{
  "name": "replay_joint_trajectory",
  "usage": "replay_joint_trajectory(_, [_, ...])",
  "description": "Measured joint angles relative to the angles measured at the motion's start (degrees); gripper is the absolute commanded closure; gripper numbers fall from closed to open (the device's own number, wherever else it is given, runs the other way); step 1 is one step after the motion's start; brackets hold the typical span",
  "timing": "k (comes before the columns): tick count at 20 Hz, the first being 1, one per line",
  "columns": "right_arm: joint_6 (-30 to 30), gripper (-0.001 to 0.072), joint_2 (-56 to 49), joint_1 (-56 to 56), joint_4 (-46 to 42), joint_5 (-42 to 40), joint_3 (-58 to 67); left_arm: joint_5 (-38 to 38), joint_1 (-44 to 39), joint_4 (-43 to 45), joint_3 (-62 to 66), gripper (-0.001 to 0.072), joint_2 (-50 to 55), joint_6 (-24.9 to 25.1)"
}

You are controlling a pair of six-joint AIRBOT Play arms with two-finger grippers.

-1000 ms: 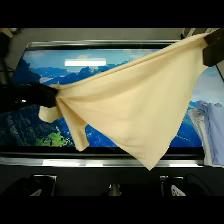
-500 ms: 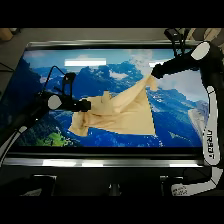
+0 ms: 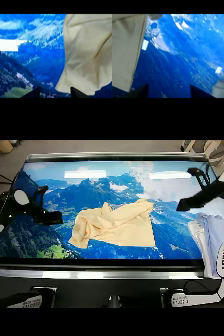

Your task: Fold the shirts.

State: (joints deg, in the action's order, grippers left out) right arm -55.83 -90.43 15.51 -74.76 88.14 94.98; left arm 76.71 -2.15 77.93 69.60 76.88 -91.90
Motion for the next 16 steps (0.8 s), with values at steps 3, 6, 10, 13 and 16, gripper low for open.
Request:
replay_joint_trajectory(3, [1.1,0.0179,3.3,2.5,1.0,0.8,-9.2,-1.5,2.3,-5.3,-9.6,0.0258,-1.1,3.9])
replay_joint_trajectory(6, [2.1,0.0179,5.1,3.3,2.4,0.4,-14.9,-7.3,2.3,-10.6,-16.4,0.0268,-0.6,6.3])
replay_joint_trajectory(10, [2.8,0.0179,5.9,3.8,3.4,-0.1,-17.7,-12.1,0.8,-13.6,-19.6,0.0272,2.0,7.6])
replay_joint_trajectory(13, [2.8,0.0115,6.1,3.9,3.7,0.5,-18.4,-14.3,0.4,-14.8,-20.3,0.0532,3.3,8.3])
replay_joint_trajectory(16, [2.9,0.0019,6.2,3.9,5.6,1.9,-21.4,-15.5,0.2,-15.1,-20.6,0.0680,3.9,8.8])
